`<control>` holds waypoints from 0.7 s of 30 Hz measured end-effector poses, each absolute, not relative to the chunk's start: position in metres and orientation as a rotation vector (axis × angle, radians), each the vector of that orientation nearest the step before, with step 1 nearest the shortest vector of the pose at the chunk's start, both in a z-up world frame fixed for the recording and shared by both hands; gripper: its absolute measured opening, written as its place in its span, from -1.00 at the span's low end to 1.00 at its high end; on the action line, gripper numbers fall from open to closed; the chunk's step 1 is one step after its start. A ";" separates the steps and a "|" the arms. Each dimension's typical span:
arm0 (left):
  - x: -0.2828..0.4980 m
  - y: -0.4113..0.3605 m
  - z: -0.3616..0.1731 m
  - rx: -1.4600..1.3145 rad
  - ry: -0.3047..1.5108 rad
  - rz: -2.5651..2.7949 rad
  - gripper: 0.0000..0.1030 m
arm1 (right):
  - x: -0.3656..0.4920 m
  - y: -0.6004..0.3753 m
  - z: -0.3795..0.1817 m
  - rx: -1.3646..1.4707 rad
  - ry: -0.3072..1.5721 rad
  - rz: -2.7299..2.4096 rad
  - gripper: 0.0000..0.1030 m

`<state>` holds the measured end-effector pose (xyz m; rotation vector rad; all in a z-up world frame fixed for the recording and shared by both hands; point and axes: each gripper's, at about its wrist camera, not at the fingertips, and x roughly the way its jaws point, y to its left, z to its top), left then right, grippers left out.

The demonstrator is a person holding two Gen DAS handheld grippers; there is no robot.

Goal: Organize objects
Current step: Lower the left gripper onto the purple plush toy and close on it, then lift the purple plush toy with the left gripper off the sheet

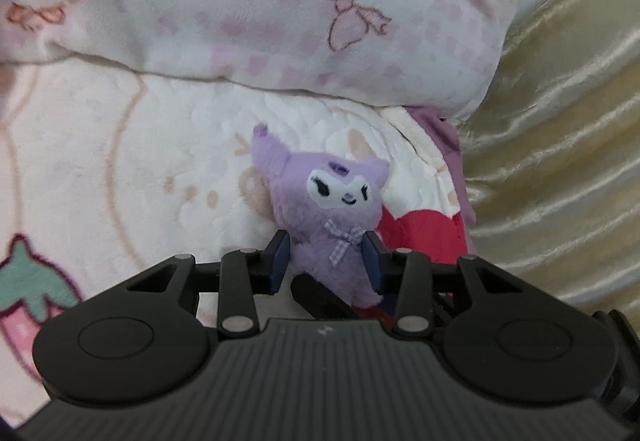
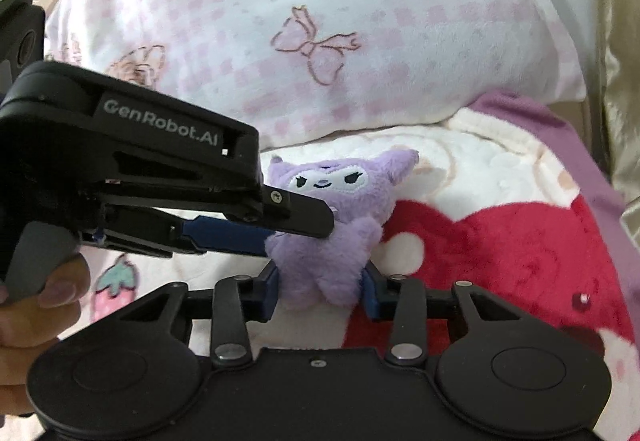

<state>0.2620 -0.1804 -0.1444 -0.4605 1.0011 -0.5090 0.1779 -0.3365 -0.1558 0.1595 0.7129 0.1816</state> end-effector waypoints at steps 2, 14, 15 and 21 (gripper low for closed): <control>0.252 -0.176 -0.138 -0.449 0.990 -0.510 -0.28 | 0.169 -0.328 -0.152 0.130 0.734 0.181 -0.13; 0.200 -0.134 -0.143 -0.511 1.046 -0.475 -0.23 | 0.140 -0.299 -0.144 0.092 0.793 0.253 -0.13; 0.197 -0.132 -0.143 -0.510 1.047 -0.472 -0.23 | 0.138 -0.297 -0.144 0.095 0.798 0.259 -0.13; 0.184 -0.124 -0.142 -0.505 1.061 -0.476 -0.23 | 0.125 -0.290 -0.142 0.150 0.832 0.307 -0.13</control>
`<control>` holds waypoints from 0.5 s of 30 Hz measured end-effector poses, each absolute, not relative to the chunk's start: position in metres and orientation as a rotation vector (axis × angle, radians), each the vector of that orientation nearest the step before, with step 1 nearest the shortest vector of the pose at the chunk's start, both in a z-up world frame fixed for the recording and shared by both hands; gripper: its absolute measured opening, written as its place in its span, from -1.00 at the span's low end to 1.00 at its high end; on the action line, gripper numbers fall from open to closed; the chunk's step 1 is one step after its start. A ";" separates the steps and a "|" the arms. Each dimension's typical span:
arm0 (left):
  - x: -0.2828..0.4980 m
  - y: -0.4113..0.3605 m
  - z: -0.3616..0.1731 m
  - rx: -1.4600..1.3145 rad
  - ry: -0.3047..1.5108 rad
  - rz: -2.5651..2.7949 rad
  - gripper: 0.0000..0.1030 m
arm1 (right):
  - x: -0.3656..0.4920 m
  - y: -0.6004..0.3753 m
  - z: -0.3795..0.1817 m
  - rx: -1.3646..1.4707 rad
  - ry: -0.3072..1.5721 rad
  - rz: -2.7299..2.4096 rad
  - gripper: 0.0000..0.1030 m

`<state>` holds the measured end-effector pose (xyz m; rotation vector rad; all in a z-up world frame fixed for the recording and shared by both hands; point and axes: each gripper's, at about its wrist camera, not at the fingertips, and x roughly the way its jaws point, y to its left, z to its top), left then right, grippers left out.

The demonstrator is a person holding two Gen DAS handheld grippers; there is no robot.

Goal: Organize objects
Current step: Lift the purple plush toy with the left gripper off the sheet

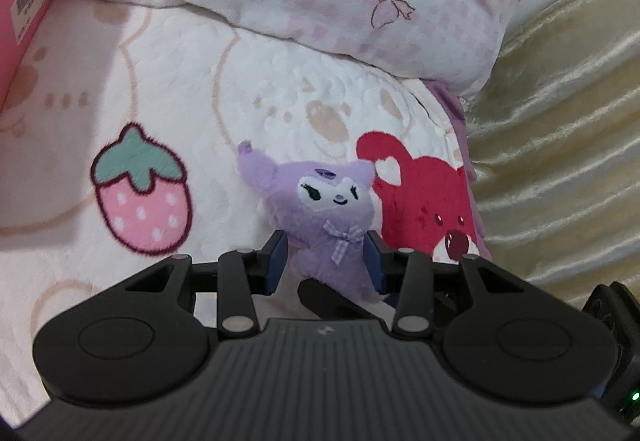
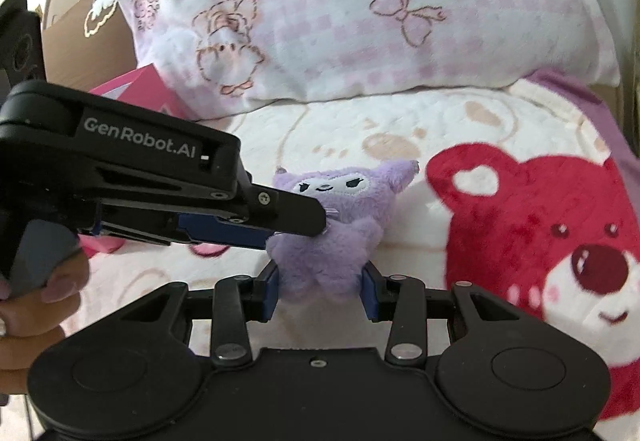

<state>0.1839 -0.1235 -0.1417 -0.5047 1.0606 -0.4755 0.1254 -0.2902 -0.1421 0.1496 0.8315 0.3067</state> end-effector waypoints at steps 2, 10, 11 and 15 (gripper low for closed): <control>0.179 -0.120 -0.142 -0.510 1.073 -0.475 -0.23 | 0.120 -0.289 -0.143 0.174 0.845 0.316 -0.13; 0.163 -0.112 -0.151 -0.504 1.123 -0.471 -0.21 | 0.094 -0.279 -0.151 0.114 0.895 0.306 -0.12; 0.162 -0.112 -0.153 -0.507 1.130 -0.470 -0.21 | 0.092 -0.279 -0.153 0.100 0.904 0.310 -0.10; 0.159 -0.115 -0.156 -0.473 1.116 -0.449 -0.21 | 0.089 -0.276 -0.151 0.066 0.883 0.293 0.20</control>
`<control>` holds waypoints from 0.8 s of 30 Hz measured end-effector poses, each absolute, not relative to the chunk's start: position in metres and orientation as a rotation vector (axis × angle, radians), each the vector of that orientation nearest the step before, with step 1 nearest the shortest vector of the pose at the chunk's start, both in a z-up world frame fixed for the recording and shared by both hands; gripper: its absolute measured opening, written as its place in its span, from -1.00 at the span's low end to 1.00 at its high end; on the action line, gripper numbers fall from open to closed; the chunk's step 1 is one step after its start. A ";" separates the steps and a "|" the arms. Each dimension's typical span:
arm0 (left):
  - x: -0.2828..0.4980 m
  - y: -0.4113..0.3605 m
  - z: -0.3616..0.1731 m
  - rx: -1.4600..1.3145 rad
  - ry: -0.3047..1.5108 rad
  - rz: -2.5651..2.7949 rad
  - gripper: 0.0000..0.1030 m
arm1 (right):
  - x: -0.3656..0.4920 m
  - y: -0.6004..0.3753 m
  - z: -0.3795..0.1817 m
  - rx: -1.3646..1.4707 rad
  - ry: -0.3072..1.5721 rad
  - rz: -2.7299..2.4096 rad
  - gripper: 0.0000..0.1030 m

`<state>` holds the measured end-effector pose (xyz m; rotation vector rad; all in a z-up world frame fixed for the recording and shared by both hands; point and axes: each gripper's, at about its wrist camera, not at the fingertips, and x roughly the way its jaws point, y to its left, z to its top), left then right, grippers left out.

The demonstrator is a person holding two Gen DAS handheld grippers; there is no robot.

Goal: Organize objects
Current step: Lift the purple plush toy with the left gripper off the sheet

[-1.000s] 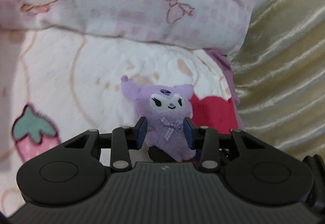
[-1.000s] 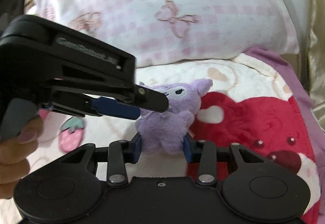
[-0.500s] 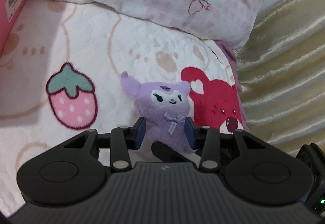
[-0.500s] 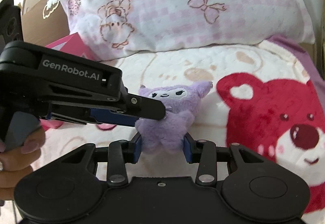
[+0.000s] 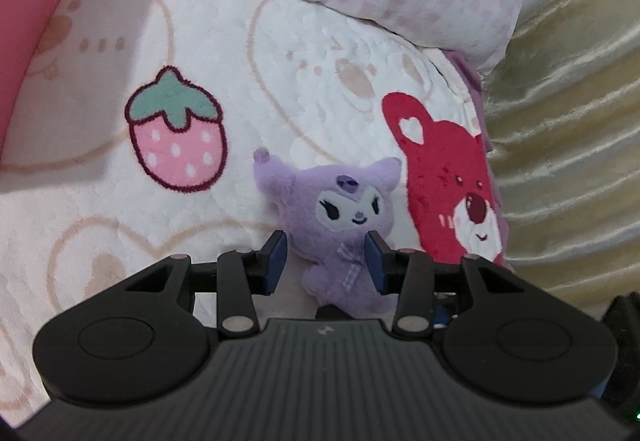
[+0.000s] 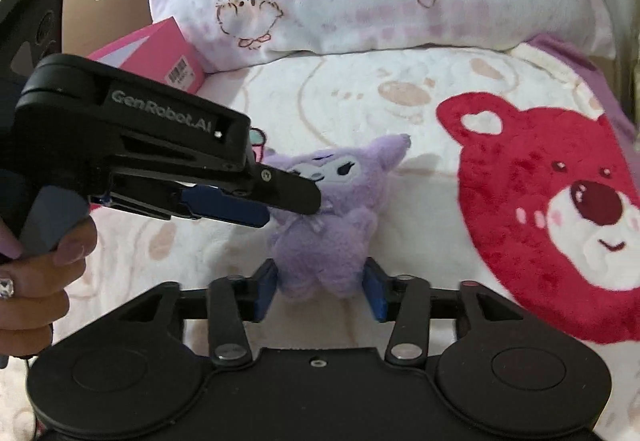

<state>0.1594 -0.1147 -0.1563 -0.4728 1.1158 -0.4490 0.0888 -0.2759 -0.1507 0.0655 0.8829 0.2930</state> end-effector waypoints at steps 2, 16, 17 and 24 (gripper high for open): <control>0.159 -0.116 -0.159 -0.472 1.107 -0.455 -0.22 | 0.089 -0.275 -0.149 0.069 0.855 0.314 0.29; 0.150 -0.122 -0.165 -0.518 1.054 -0.411 -0.40 | 0.111 -0.274 -0.165 0.053 0.886 0.268 0.17; 0.149 -0.123 -0.164 -0.507 1.040 -0.419 -0.40 | 0.112 -0.273 -0.164 0.058 0.888 0.268 0.17; 0.143 -0.116 -0.164 -0.549 1.012 -0.419 -0.40 | 0.107 -0.264 -0.157 0.048 0.888 0.292 0.06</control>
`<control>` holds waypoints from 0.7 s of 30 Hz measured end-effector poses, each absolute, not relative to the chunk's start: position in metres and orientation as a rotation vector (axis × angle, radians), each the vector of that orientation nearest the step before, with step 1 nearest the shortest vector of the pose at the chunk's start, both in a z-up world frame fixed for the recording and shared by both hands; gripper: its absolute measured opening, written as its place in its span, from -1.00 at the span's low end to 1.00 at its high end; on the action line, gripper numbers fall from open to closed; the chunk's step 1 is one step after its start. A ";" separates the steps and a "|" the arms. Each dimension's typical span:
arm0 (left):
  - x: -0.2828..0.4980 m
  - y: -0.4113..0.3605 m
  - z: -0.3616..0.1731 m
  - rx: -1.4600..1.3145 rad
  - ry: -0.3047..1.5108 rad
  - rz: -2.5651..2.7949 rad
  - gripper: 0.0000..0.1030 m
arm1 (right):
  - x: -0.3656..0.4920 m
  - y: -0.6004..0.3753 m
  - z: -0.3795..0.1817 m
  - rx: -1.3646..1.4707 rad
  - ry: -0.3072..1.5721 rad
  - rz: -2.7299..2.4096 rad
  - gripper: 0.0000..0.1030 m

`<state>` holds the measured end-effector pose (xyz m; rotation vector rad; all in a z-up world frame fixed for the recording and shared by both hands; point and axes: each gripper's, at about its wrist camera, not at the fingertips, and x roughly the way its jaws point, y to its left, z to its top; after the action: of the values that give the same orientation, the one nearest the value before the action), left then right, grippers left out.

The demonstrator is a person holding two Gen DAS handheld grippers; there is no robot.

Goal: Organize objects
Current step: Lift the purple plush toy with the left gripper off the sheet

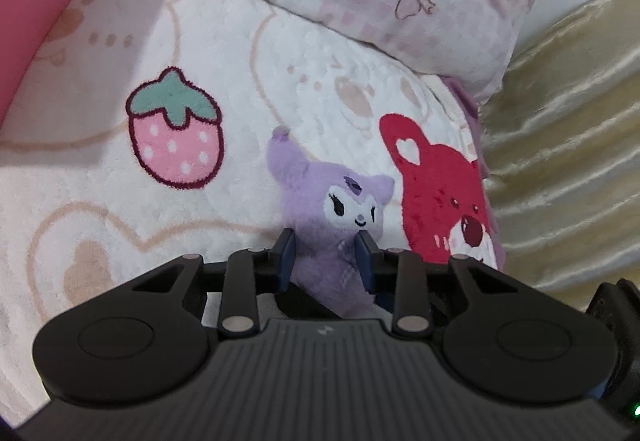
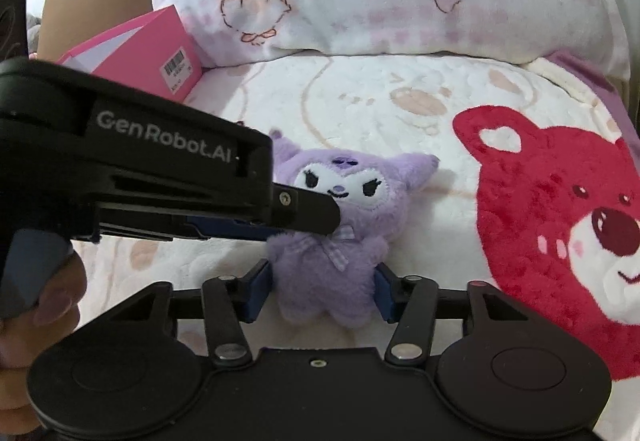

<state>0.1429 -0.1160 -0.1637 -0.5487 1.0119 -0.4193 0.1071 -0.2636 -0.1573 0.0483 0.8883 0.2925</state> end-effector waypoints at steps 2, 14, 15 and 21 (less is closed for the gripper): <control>0.140 -0.115 -0.161 -0.543 1.005 -0.422 -0.40 | 0.104 -0.261 -0.154 0.045 0.884 0.298 0.04; 0.120 -0.098 -0.147 -0.507 0.994 -0.436 -0.39 | 0.087 -0.241 -0.145 -0.018 0.858 0.326 0.01; 0.119 -0.094 -0.146 -0.525 0.995 -0.433 -0.40 | 0.085 -0.239 -0.143 -0.021 0.858 0.329 0.01; 0.109 -0.078 -0.134 -0.510 0.977 -0.444 -0.40 | 0.076 -0.228 -0.132 0.017 0.847 0.346 0.01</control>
<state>0.1086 -0.0780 -0.1335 -0.5097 0.9773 -0.4436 0.0756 -0.2284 -0.1320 0.0169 0.8473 0.3456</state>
